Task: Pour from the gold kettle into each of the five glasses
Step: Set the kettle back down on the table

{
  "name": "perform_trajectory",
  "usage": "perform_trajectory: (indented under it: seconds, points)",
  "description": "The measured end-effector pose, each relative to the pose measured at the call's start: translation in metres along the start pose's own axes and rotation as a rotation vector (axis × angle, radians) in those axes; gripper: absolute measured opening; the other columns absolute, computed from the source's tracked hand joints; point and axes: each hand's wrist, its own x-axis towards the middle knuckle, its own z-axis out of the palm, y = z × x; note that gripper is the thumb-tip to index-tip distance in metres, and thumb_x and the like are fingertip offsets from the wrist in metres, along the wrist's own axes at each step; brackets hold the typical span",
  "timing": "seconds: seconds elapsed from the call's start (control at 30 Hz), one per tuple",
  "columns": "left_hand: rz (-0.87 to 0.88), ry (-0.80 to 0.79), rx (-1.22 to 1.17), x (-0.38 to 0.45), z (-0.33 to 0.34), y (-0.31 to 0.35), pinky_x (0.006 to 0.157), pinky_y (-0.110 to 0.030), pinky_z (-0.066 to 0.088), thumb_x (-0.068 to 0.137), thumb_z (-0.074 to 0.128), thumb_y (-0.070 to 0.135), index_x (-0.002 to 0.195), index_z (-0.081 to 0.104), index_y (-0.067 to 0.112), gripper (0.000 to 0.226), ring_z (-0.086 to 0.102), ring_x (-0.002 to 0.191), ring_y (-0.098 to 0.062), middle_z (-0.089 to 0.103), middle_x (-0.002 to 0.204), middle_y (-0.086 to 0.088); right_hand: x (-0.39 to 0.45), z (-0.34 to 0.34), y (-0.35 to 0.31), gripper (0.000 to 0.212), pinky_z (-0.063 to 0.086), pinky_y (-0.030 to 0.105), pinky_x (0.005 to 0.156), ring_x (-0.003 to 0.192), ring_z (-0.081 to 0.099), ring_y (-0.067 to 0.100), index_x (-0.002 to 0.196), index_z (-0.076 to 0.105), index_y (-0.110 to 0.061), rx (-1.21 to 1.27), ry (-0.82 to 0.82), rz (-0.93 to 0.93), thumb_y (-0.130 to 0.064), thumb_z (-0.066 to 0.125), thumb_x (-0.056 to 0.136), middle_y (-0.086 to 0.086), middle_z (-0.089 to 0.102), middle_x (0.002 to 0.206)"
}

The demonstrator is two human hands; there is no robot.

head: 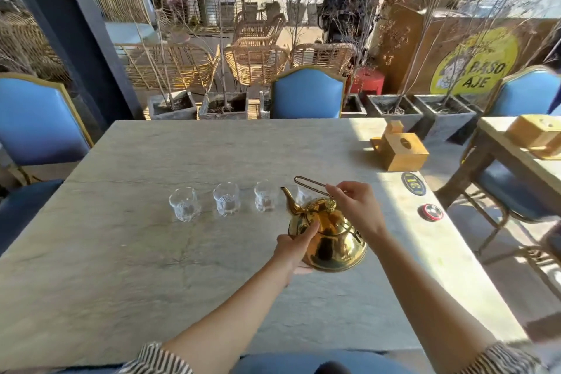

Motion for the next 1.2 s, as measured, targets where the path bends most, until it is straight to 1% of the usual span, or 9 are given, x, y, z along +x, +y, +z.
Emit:
perform_trajectory:
  seconds: [0.03,0.13,0.33,0.53,0.6,0.7,1.03,1.13,1.2]
  points:
    - [0.003,-0.006,0.012,0.008,0.008,-0.006,0.088,-0.044,0.059,0.034,0.074,0.090,0.134,0.051,0.009,0.131,0.065,0.114,-0.030,0.066,0.126,-0.009,-0.002,-0.007,0.010,0.035,0.036,0.020,0.045,0.045,0.046,0.010,0.065,0.068,-0.003,-0.017,0.004,0.018,-0.028,0.065,0.089,0.001,0.056,0.051]
    - [-0.011,-0.079,-0.018,0.012,0.034,-0.011,0.075,-0.042,0.064,0.040,0.081,0.079,0.126,0.053,0.005,0.117,0.067,0.109,-0.032,0.066,0.125,-0.013,-0.006,-0.028,0.040,0.037,0.034,0.019,0.043,0.042,0.044,0.007,0.062,0.065,-0.003,-0.026,0.033,0.083,-0.029,0.064,0.089,-0.002,0.054,0.049]
    - [0.004,-0.070,0.054,0.117,0.074,-0.067,0.089,-0.062,0.054,0.021,0.085,0.081,0.129,0.053,0.015,0.130,0.066,0.111,-0.035,0.069,0.123,-0.008,-0.014,-0.060,0.079,0.030,0.036,0.024,0.047,0.044,0.046,0.009,0.075,0.069,0.003,0.025,-0.004,0.155,-0.022,0.062,0.092,-0.003,0.055,0.051]
    - [-0.060,-0.131,-0.012,0.096,0.099,-0.063,0.099,-0.069,0.044,0.020,0.089,0.073,0.136,0.046,0.015,0.137,0.072,0.101,-0.034,0.065,0.132,-0.009,-0.017,-0.075,0.101,0.026,0.037,0.020,0.046,0.042,0.047,0.003,0.081,0.070,0.002,0.012,-0.073,0.193,-0.018,0.059,0.094,-0.006,0.055,0.053]
    - [-0.079,-0.161,-0.033,0.057,0.102,-0.046,0.101,-0.066,0.045,0.034,0.089,0.071,0.143,0.040,0.012,0.134,0.066,0.113,-0.037,0.057,0.141,-0.013,-0.018,-0.078,0.107,0.027,0.036,0.021,0.046,0.041,0.045,0.004,0.080,0.069,0.003,0.014,-0.078,0.201,-0.017,0.059,0.094,-0.004,0.054,0.051]
    - [-0.080,-0.136,-0.042,0.033,0.107,-0.036,0.105,-0.060,0.045,0.069,0.083,0.054,0.150,0.029,0.009,0.107,0.053,0.130,-0.039,0.044,0.152,-0.014,-0.021,-0.081,0.114,0.027,0.036,0.022,0.045,0.040,0.045,0.007,0.080,0.069,0.003,0.032,-0.083,0.222,-0.019,0.060,0.094,-0.003,0.054,0.049]
    - [-0.030,-0.133,-0.113,0.044,0.101,-0.052,0.104,-0.061,0.045,0.072,0.085,0.043,0.144,0.038,0.009,0.092,0.052,0.129,-0.036,0.051,0.144,-0.014,-0.032,-0.080,0.112,0.025,0.038,0.018,0.041,0.037,0.046,0.005,0.073,0.066,-0.010,0.060,-0.126,0.253,-0.023,0.061,0.094,-0.004,0.057,0.048]
    - [0.006,-0.161,-0.141,0.040,0.091,-0.054,0.108,-0.061,0.042,0.074,0.083,0.040,0.144,0.039,0.008,0.089,0.051,0.130,-0.033,0.050,0.144,-0.014,-0.028,-0.080,0.105,0.030,0.042,0.018,0.043,0.038,0.050,0.005,0.071,0.063,-0.010,-0.065,-0.130,0.256,-0.028,0.059,0.094,-0.001,0.060,0.053]
    - [0.045,-0.147,-0.139,0.038,0.083,-0.056,0.110,-0.055,0.042,0.078,0.081,0.039,0.150,0.035,0.008,0.091,0.047,0.134,-0.032,0.043,0.151,-0.015,-0.022,-0.076,0.099,0.032,0.050,0.023,0.052,0.047,0.056,0.005,0.075,0.063,-0.010,-0.219,-0.121,0.217,-0.034,0.057,0.095,0.000,0.064,0.062]
